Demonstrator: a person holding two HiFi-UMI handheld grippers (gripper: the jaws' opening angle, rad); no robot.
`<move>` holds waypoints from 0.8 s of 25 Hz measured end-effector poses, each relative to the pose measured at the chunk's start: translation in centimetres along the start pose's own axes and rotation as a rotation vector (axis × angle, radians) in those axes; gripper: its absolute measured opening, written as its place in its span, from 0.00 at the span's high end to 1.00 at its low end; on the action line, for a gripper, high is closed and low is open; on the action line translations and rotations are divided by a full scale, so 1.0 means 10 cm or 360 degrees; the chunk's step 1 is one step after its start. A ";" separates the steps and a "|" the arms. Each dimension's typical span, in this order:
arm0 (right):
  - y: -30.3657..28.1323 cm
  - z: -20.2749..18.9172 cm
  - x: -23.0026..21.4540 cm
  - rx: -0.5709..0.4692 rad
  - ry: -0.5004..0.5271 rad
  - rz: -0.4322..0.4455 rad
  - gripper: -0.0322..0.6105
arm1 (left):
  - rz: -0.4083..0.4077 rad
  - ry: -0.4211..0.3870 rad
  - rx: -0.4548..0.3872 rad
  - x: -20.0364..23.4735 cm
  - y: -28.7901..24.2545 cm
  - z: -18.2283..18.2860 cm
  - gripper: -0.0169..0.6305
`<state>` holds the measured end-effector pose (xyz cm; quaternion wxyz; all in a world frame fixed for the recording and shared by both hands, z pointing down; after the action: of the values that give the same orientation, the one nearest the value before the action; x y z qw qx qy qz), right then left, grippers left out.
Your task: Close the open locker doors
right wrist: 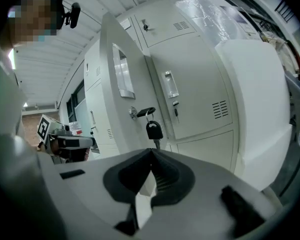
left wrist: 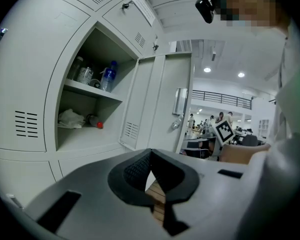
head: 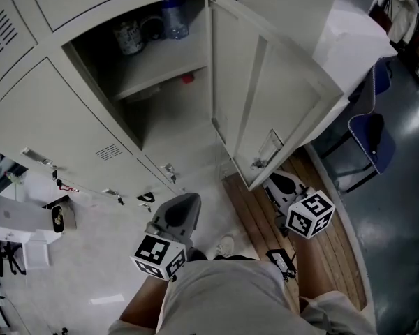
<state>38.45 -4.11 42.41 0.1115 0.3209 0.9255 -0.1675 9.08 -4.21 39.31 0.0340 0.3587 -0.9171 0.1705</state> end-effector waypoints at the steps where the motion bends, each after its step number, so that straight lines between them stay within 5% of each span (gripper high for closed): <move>1: -0.04 0.00 0.04 0.0006 0.0009 0.0018 0.91 | 0.0002 0.0002 0.0002 0.02 0.02 -0.01 0.95; 20: -0.65 -0.01 0.80 0.0034 0.0005 0.0124 0.91 | 0.0001 -0.0003 0.0001 0.65 0.52 0.09 0.95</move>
<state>28.16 -4.42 41.58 0.1131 0.3583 0.9106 -0.1722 0.89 -5.16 38.18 0.0330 0.3584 -0.9173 0.1704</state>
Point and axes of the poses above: the fingertips, and each gripper's own axes: y backward along the fingers, x to its left, z out of its top, the point moved 10 cm from there along y, backward along the fingers, and after that the axes turned 8 degrees about z, right-handed, at the moved point
